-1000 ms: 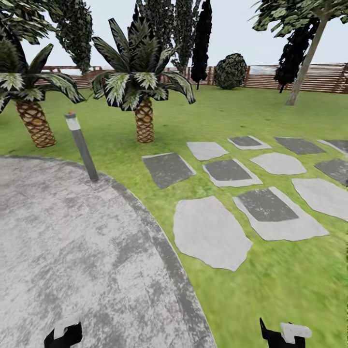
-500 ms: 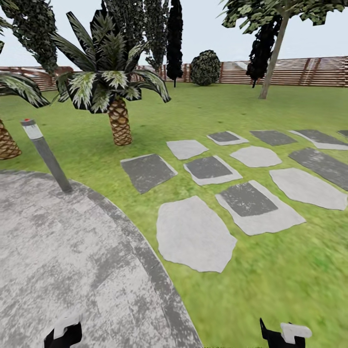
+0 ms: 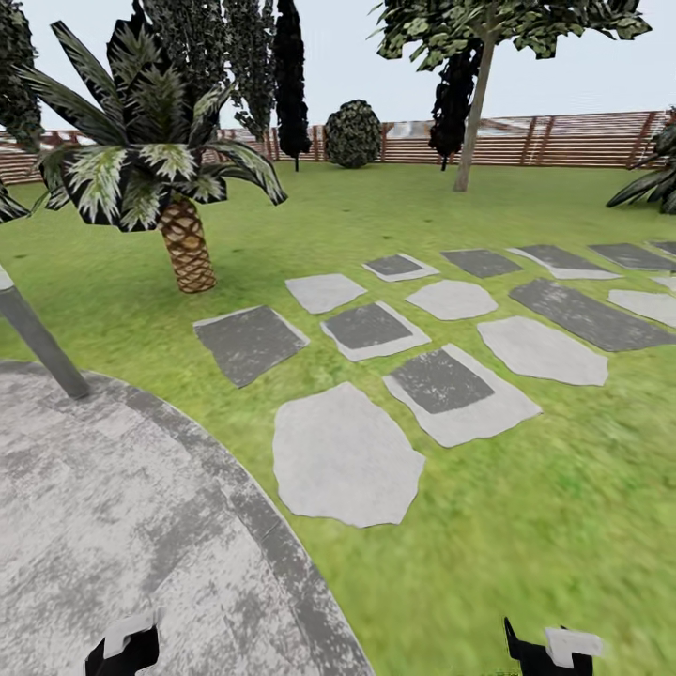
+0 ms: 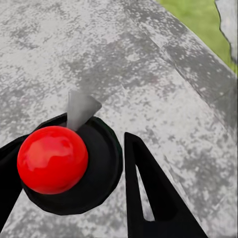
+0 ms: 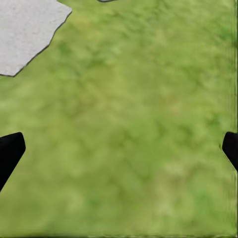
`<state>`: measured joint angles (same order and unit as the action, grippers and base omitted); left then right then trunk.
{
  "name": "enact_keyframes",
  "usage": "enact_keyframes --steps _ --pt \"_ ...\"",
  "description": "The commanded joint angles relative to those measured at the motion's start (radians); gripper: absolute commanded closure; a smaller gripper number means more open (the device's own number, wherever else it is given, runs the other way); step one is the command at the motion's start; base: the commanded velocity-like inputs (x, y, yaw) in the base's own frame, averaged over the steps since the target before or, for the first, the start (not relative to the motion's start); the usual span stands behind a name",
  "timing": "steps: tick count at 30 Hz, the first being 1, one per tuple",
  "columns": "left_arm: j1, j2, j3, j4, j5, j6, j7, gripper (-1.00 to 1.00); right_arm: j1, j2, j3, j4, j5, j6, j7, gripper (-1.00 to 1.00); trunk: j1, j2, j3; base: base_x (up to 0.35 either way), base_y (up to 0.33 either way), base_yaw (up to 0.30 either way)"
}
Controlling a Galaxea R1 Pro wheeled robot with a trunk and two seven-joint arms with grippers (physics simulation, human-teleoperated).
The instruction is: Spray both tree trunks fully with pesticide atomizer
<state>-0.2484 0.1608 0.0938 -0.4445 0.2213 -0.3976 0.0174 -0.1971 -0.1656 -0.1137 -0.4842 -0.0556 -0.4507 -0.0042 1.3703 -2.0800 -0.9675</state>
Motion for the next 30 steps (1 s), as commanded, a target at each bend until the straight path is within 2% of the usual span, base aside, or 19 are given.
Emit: enact_keyframes --steps 1,5,16,30 --pt "0.000 0.000 -0.002 0.000 0.004 -0.003 0.002 1.00 -0.001 0.000 0.002 0.001 -0.006 -0.003 0.000 -1.00 -0.004 0.007 0.003 0.000 0.000 -0.275" --pt "0.000 0.000 -0.002 0.000 0.004 -0.003 0.003 1.00 -0.001 0.000 0.002 0.001 -0.006 -0.003 0.000 -1.00 -0.019 0.035 0.017 0.000 0.000 -0.276" --pt "0.000 0.000 -0.002 0.000 0.006 -0.005 0.003 1.00 -0.001 0.000 0.002 0.001 -0.006 -0.003 0.000 -1.00 -0.019 0.035 0.028 0.008 0.000 -0.255" --pt "0.000 0.000 0.000 0.001 0.006 -0.003 0.003 1.00 -0.001 0.000 0.002 0.001 -0.006 -0.003 0.000 -1.00 -0.019 0.035 0.044 0.304 0.000 -0.243"
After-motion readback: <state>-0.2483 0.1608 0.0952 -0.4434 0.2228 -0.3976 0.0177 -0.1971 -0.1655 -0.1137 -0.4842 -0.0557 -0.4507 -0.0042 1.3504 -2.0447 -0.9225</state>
